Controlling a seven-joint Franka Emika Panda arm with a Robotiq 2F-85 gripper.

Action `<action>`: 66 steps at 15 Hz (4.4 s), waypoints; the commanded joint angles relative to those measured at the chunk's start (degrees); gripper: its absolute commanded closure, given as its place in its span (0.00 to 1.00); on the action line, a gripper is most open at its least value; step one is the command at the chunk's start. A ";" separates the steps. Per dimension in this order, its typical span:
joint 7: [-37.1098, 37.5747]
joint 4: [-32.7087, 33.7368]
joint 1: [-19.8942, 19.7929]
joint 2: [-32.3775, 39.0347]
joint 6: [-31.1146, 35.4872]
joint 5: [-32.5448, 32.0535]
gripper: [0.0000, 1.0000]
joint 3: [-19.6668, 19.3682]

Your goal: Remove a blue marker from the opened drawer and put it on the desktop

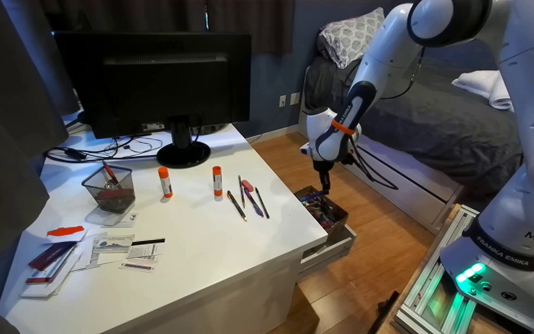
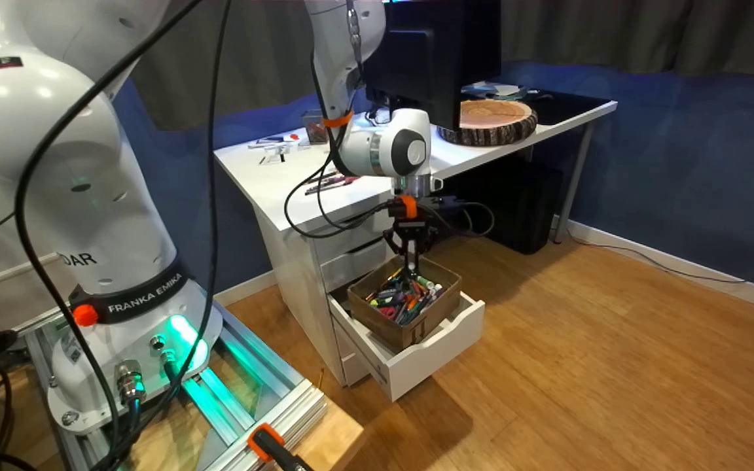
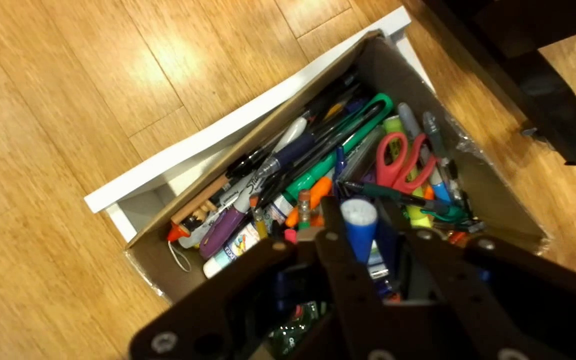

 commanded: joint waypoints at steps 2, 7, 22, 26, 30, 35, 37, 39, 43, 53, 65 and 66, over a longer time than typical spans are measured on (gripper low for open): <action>-1.69 -12.48 -3.74 -11.98 5.38 0.29 0.95 2.63; -6.00 -21.47 -9.53 -21.63 12.90 4.09 0.95 6.78; -25.86 -28.01 -28.82 -23.18 28.91 19.72 0.79 32.72; -22.72 -27.05 -27.36 -25.00 27.44 21.73 0.95 35.19; -13.90 -25.23 -23.10 -26.80 25.51 24.28 0.95 36.36; 0.57 -22.57 -11.15 -26.26 24.32 25.69 0.95 29.21; 7.28 -21.60 -6.46 -25.19 23.72 22.27 0.95 25.27; 11.88 -20.63 -1.87 -24.44 23.04 20.79 0.95 21.38; 18.55 -18.76 6.26 -23.22 22.29 17.56 0.95 13.42; 26.28 -11.01 17.97 -16.43 19.05 10.76 0.95 4.01; 20.81 -11.88 15.22 -21.07 17.37 9.08 0.00 8.13; 18.30 -13.17 13.30 -23.50 14.88 9.48 0.00 10.34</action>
